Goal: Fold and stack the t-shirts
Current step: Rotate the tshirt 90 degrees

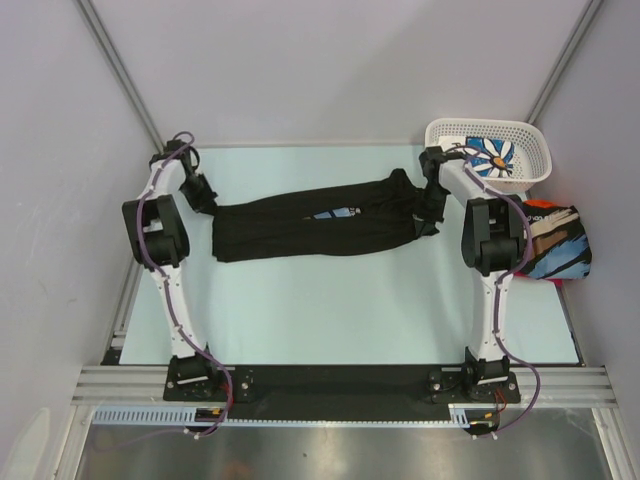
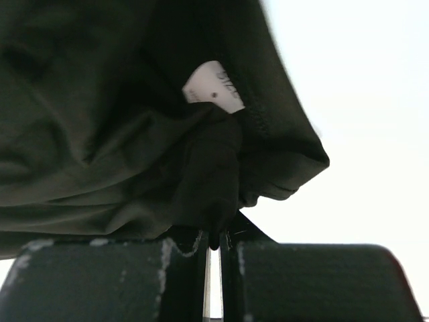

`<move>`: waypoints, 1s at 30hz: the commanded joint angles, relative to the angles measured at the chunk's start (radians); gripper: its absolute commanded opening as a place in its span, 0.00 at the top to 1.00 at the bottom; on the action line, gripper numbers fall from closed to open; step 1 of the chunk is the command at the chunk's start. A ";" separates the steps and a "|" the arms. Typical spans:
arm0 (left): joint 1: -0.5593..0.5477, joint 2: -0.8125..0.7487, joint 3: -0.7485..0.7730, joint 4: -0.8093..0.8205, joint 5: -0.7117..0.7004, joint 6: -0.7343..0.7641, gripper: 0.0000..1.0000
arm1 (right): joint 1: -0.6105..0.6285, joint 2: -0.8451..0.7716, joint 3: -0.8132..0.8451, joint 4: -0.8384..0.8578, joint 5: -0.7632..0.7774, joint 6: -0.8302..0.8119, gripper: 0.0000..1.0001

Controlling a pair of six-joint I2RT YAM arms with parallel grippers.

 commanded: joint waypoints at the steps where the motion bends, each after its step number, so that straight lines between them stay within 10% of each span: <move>1: 0.048 -0.076 -0.105 -0.081 -0.045 -0.046 1.00 | 0.003 0.036 0.081 -0.036 0.031 -0.019 1.00; 15: 0.052 -0.317 -0.426 -0.098 0.012 -0.069 1.00 | 0.003 0.309 0.546 -0.064 0.156 -0.080 1.00; 30: -0.012 -0.531 -0.797 -0.091 0.105 -0.048 1.00 | 0.049 0.438 0.620 0.329 0.122 -0.178 1.00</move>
